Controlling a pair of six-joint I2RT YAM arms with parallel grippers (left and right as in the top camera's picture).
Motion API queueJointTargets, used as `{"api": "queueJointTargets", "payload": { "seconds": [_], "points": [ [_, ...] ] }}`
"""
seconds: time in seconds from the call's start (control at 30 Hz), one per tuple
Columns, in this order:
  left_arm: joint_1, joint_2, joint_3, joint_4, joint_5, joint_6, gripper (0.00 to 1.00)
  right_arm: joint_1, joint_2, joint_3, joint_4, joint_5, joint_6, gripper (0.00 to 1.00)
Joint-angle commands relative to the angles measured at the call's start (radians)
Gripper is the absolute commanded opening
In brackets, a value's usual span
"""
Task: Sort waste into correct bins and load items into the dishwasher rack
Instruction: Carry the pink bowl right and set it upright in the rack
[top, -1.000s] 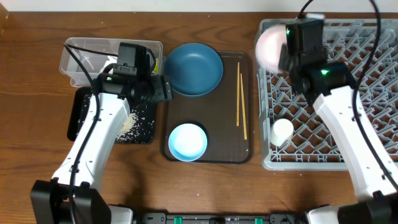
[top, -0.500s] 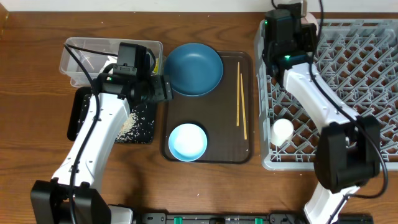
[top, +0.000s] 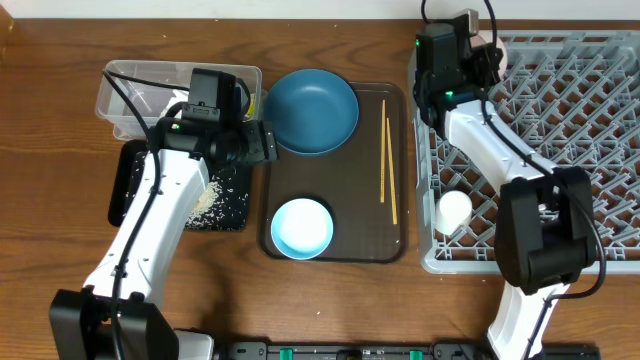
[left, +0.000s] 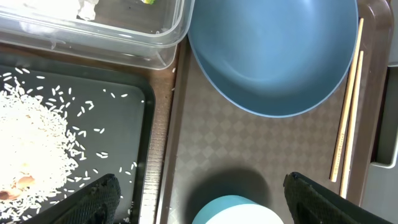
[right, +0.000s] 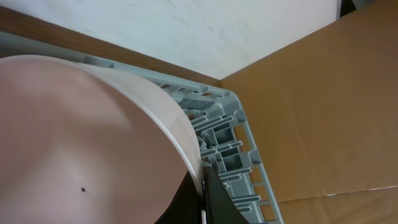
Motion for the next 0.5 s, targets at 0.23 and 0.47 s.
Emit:
{"api": "queueJointTargets", "payload": {
  "seconds": [0.23, 0.47],
  "points": [
    [0.003, -0.017, -0.003, 0.000, -0.013, 0.006, 0.87, 0.087, 0.019, 0.003, -0.050, 0.013, -0.035, 0.01],
    [0.003, -0.017, -0.003, 0.000, -0.013, 0.006, 0.87, 0.115, 0.019, 0.003, -0.082, 0.013, -0.034, 0.11]
  ]
}}
